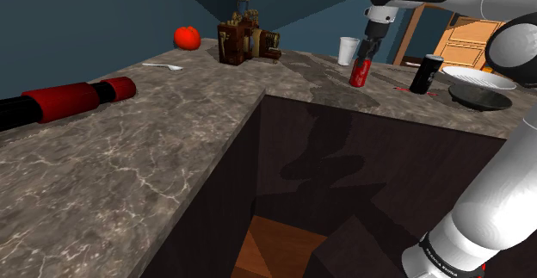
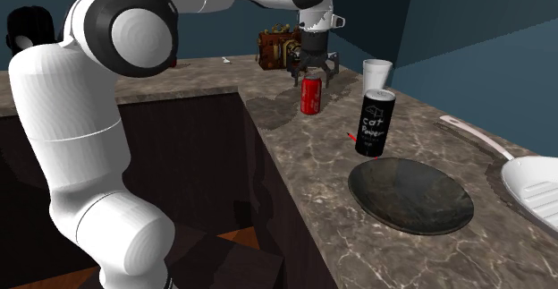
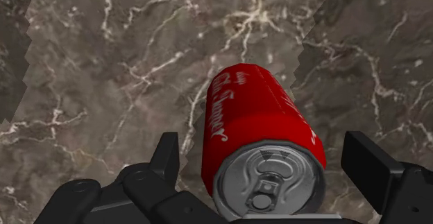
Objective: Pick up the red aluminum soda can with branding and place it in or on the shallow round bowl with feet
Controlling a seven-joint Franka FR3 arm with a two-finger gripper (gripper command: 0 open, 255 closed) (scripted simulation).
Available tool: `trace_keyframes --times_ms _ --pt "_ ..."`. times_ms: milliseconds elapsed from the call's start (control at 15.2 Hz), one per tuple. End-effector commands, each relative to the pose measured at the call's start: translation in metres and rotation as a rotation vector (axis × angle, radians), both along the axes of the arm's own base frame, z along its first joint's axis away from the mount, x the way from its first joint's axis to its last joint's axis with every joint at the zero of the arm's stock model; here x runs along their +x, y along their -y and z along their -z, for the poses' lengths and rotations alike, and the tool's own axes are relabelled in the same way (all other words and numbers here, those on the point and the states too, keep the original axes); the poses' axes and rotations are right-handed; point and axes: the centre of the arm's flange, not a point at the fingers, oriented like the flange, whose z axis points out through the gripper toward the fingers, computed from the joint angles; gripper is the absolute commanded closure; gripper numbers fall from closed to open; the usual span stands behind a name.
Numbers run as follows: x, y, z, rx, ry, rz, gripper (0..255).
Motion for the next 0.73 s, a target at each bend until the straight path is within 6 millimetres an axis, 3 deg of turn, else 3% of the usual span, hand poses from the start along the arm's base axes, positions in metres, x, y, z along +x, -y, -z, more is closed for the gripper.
trace_keyframes --times_ms 0,330,396,660 --pt "-0.0001 0.0009 0.0015 0.0 0.001 0.0 0" --pt "-0.0001 0.0009 0.0015 0.0 0.0 0.0 0" --pt "-0.0001 0.0009 0.0015 0.0 0.0 0.0 255" --pt "0.0 0.0009 0.0015 0.0 0.001 0.0 255"
